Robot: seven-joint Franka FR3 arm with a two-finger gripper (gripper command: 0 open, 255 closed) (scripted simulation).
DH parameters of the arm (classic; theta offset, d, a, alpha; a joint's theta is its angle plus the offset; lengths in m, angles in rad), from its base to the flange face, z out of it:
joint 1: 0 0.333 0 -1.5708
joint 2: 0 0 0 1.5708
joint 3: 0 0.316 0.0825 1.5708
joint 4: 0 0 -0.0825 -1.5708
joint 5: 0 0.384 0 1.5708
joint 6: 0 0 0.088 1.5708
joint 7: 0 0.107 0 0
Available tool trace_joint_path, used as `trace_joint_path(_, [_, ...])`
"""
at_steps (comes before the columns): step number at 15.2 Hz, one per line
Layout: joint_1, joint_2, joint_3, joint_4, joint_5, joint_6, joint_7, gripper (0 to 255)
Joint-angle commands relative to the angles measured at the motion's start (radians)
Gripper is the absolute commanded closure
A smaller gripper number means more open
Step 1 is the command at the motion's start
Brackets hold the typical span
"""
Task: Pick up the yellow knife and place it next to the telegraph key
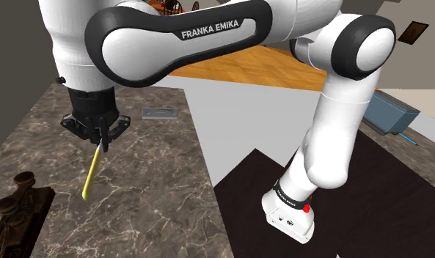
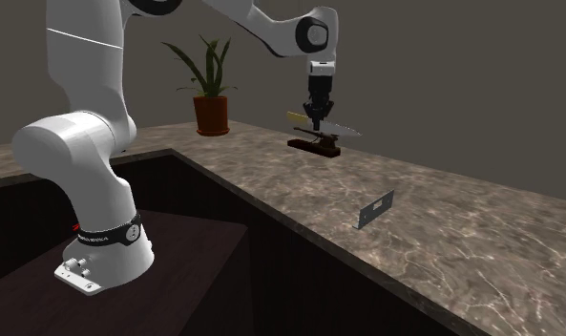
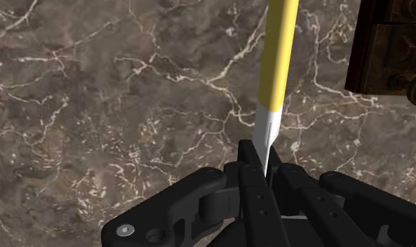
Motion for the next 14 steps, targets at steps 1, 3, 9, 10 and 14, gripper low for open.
trace_joint_path(1, [0.001, 0.007, -0.002, -0.020, -0.005, 0.026, 0.003, 255])
trace_joint_path(3, [0.001, 0.015, -0.004, -0.038, -0.010, 0.050, 0.006, 255])
trace_joint_path(9, [0.005, 0.042, -0.011, -0.086, -0.029, 0.122, 0.018, 255])
trace_joint_path(10, [0.006, 0.047, -0.013, -0.093, -0.033, 0.133, 0.020, 255])
trace_joint_path(14, [0.011, 0.070, -0.019, -0.120, -0.049, 0.179, 0.029, 255])
